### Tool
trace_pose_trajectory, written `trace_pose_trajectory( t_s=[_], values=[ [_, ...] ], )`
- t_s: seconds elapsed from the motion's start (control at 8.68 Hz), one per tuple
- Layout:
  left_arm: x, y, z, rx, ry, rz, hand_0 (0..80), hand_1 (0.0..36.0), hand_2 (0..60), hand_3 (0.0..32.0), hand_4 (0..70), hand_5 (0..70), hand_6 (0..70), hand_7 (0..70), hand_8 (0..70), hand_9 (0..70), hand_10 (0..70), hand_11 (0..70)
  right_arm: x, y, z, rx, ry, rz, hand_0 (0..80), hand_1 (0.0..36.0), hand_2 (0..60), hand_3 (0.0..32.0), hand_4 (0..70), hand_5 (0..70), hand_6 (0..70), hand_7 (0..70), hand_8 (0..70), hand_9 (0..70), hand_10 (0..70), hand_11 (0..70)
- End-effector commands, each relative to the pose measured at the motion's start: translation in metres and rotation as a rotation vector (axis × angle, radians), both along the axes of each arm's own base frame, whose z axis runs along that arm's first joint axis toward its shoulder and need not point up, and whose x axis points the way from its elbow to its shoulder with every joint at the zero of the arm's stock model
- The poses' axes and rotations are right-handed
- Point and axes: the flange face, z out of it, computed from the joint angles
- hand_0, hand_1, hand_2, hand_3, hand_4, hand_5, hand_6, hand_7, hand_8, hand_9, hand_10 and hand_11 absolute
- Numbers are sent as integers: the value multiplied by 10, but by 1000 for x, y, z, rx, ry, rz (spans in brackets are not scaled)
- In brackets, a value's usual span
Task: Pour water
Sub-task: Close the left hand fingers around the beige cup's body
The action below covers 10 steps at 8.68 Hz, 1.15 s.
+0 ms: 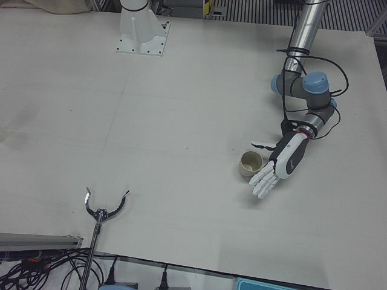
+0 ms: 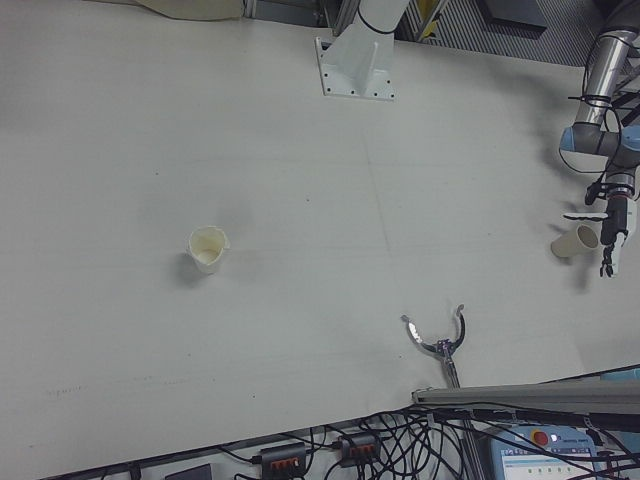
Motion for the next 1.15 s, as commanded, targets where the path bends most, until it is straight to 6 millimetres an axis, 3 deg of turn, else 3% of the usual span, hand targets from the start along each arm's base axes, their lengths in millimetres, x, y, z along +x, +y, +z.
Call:
trace_pose_trajectory(
  t_s=[0.0, 0.23, 0.46, 0.92, 1.04],
  values=[
    [15, 3, 7, -15, -10, 29, 797, 176, 0, 24, 163, 52, 62, 41, 51, 0, 42, 88, 1, -5, -6, 13, 2, 2, 506, 191, 208, 212, 38, 85, 193, 152, 99, 92, 0, 0],
    [32, -3, 1, -15, -10, 49, 800, 194, 0, 26, 167, 38, 65, 43, 55, 3, 45, 94, -2, -6, -6, 13, 2, -7, 507, 191, 208, 212, 42, 85, 193, 152, 100, 93, 0, 0],
    [53, -11, 2, -19, -12, 67, 800, 188, 0, 22, 173, 48, 69, 46, 56, 4, 47, 96, -4, -8, -6, 15, 1, -12, 507, 192, 211, 210, 46, 85, 197, 154, 99, 92, 0, 0],
    [49, -8, 7, -59, 3, 76, 800, 183, 0, 6, 181, 73, 73, 47, 58, 8, 49, 100, -8, -10, -3, 9, 1, -24, 508, 192, 210, 210, 48, 86, 201, 160, 99, 93, 0, 0],
    [49, -8, 7, -70, 5, 78, 800, 199, 0, 0, 195, 108, 80, 52, 64, 10, 53, 106, -7, -9, -3, 9, 1, -21, 508, 192, 212, 208, 56, 85, 203, 163, 97, 90, 0, 0]
  ],
)
